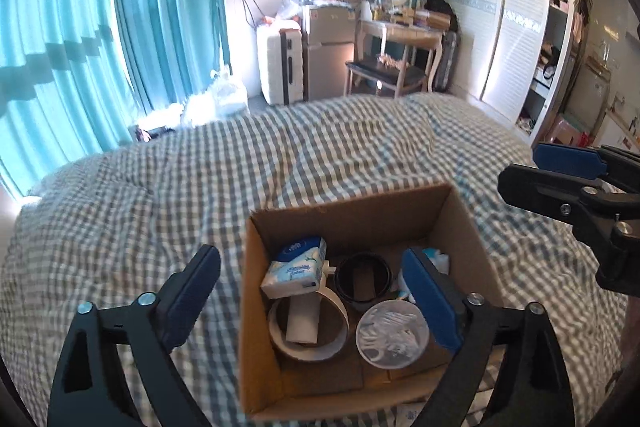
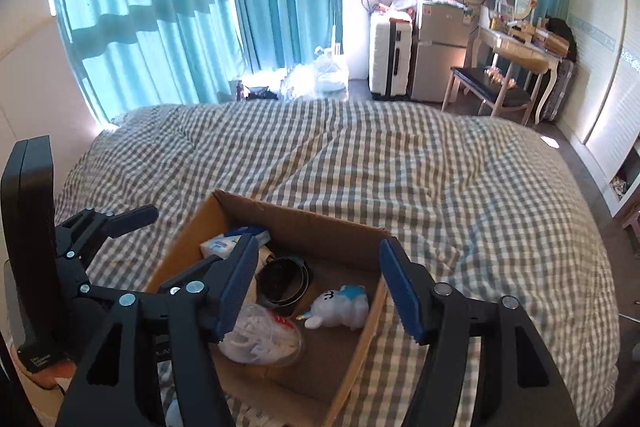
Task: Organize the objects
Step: 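Withdraw both tools from the box toward the earbud case and toothpaste tube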
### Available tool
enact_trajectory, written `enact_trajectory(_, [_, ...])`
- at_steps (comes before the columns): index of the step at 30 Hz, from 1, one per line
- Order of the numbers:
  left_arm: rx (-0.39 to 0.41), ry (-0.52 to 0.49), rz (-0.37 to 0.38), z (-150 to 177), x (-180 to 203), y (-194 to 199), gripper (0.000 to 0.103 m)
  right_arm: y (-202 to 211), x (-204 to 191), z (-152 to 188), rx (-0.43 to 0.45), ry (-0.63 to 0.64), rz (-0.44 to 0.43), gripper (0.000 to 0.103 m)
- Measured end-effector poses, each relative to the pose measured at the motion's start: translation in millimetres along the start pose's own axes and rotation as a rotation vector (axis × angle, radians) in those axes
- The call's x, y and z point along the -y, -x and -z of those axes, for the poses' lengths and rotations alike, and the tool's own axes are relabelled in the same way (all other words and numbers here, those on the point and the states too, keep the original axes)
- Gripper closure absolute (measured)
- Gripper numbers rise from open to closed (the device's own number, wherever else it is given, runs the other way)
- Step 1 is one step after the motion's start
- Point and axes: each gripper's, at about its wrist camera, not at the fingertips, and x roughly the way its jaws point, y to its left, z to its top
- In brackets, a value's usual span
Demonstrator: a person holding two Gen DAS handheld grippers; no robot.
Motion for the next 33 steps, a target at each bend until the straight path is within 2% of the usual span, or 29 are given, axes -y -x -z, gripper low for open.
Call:
enact_trajectory(4, [0.052, 0.013, -0.022, -8, -3, 47, 0.004, 59, -13, -4, 0.090, 0.019, 0.033, 0.026])
enact_trajectory(6, [0.068, 0.022, -0.039, -9, -7, 67, 0.003, 82, -21, -2, 0.131, 0.025, 0.044, 0.016])
enact_trajectory(12, [0.126, 0.039, -0.075, 5, -11, 122, 0.001, 134, -42, 12, 0.188, 0.054, 0.022, 0.014])
enact_trajectory(16, [0.137, 0.067, -0.133, 26, -16, 145, 0.001, 154, -54, 28, 0.206, 0.089, 0.014, 0.014])
enact_trajectory(20, [0.162, 0.127, -0.237, 48, -18, 155, 0.001, 160, -63, 50, 0.210, 0.143, 0.004, 0.012])
enact_trajectory(27, [0.150, 0.250, -0.301, 94, -27, 142, 0.001, 139, -75, 86, 0.161, 0.253, -0.012, 0.012])
enact_trajectory(31, [0.129, 0.261, -0.354, 119, -29, 130, 0.001, 118, -79, 104, 0.130, 0.303, -0.011, 0.012])
enact_trajectory(33, [0.100, 0.264, -0.350, 129, -29, 120, 0.001, 103, -80, 115, 0.098, 0.319, -0.023, 0.012])
